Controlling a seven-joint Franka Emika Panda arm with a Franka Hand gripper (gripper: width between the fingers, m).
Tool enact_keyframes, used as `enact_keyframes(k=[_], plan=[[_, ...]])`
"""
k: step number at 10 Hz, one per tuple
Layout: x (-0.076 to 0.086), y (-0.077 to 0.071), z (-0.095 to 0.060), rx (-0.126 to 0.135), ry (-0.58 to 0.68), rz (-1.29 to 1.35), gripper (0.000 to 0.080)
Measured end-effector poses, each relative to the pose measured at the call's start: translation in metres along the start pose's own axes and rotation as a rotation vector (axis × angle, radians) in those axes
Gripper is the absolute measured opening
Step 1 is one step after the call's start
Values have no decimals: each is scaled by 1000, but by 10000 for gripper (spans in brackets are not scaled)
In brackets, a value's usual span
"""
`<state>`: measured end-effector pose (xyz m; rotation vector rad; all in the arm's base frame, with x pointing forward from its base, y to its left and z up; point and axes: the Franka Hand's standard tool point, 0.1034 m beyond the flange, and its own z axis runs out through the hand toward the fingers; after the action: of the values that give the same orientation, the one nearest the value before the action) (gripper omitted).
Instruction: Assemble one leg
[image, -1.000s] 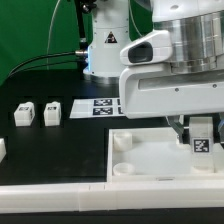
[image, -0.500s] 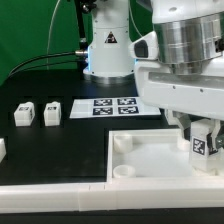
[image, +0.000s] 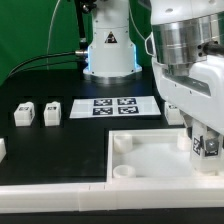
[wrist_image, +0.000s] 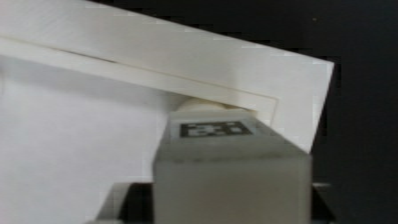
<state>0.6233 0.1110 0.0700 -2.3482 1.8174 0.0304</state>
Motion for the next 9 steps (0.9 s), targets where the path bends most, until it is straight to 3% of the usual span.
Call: enact_keyframes(k=[1, 2, 3, 6, 9], plan=[[0, 0, 0, 0, 0, -29, 366], [-1, 0, 0, 0, 0, -60, 530], [-1, 0, 0, 0, -1, -61, 624], [-2, 1, 0, -11, 4, -432, 645], [-5, -1, -1, -56, 30, -877, 649]])
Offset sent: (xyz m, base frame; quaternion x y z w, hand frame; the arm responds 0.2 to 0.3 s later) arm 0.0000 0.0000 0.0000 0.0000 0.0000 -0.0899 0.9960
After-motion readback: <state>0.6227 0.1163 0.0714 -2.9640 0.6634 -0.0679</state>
